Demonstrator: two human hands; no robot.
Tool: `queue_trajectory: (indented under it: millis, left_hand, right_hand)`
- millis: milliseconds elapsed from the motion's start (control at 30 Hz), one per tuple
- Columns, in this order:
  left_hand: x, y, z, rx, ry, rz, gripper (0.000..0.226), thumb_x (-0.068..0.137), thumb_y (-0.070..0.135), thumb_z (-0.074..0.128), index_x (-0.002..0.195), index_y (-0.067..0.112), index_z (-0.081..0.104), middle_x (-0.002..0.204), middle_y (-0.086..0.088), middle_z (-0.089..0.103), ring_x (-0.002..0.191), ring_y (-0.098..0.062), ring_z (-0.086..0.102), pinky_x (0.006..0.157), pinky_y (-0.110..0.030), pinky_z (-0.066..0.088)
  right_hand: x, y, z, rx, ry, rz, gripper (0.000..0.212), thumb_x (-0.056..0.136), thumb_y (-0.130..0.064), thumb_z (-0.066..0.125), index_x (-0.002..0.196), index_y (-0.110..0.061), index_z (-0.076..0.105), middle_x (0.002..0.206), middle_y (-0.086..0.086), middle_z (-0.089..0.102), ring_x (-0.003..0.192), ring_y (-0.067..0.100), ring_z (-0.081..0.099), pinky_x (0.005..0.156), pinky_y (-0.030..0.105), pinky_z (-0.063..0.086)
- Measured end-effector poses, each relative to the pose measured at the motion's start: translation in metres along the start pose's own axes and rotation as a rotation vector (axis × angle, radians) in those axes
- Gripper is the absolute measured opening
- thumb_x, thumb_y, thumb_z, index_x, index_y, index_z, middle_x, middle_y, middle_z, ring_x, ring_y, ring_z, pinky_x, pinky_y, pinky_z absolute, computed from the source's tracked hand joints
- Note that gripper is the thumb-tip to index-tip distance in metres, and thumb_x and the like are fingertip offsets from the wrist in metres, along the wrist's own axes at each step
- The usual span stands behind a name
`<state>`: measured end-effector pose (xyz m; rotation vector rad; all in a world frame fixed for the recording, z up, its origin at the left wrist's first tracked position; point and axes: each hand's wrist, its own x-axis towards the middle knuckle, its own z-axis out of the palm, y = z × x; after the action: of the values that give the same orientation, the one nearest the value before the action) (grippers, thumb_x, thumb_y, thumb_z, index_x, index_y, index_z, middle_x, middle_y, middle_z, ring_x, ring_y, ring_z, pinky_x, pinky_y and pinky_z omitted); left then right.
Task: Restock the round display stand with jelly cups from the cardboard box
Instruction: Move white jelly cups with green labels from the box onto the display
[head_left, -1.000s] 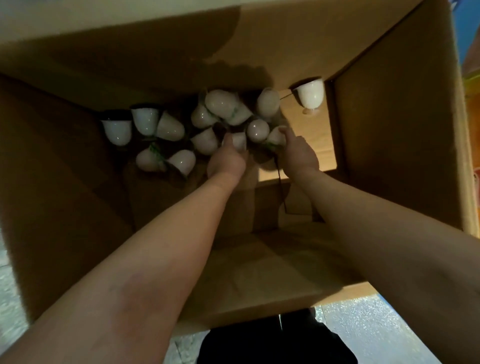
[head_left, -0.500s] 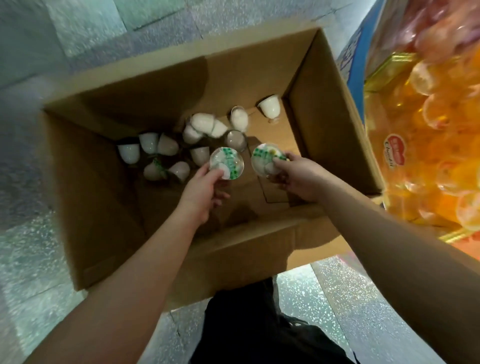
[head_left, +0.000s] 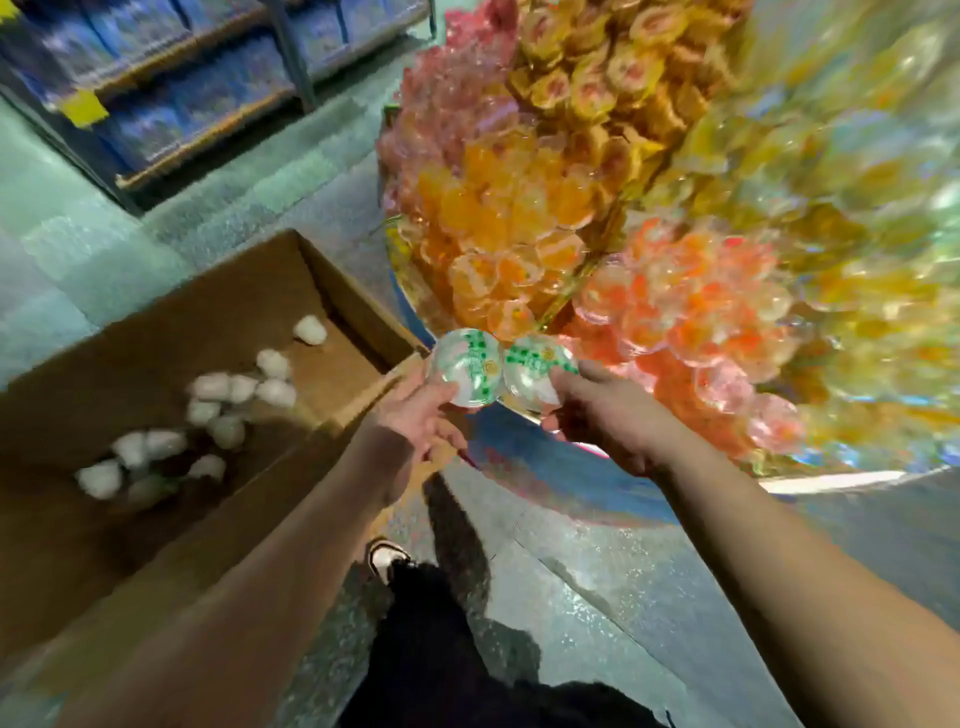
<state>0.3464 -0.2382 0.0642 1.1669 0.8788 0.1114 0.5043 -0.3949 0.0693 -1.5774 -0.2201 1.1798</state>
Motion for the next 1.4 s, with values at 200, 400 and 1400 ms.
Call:
queue_trajectory:
  millis: [200,400,1400]
  left_hand:
    - [-0.052,0.004,0.181,0.041,-0.280,0.046,0.019,0.097,0.021,0.052,0.116,0.025,0.054,0.106,-0.001,0.064,0.049,-0.017,0.056,0.037,-0.019,0.025]
    - [-0.078,0.010,0.337,0.162,-0.540,0.068,0.042,0.088,0.033,0.065,0.128,0.023,0.056,0.105,-0.009,0.069,0.052,-0.015,0.056,0.039,-0.019,0.032]
    - [0.112,0.010,0.784,0.227,-0.630,-0.077,0.060,0.101,0.026,0.052,0.153,0.031,0.024,0.133,-0.002,0.054,0.054,-0.016,0.058,0.047,-0.024,0.033]
  right_hand:
    - [-0.132,0.012,-0.142,0.100,0.319,-0.109,0.004,0.098,-0.023,0.056,0.102,-0.023,0.056,0.075,0.004,0.060,0.068,0.024,0.065,0.061,0.031,0.053]
    - [-0.243,0.023,-0.256,0.100,0.575,-0.158,0.029,0.092,-0.034,0.065,0.115,-0.028,0.049,0.079,0.004,0.062,0.066,0.016,0.064,0.060,0.026,0.053]
    - [-0.187,-0.036,-0.693,0.263,0.716,0.026,0.024,0.099,-0.026,0.057,0.119,-0.014,0.052,0.087,0.009,0.061,0.059,0.011,0.059,0.059,0.026,0.046]
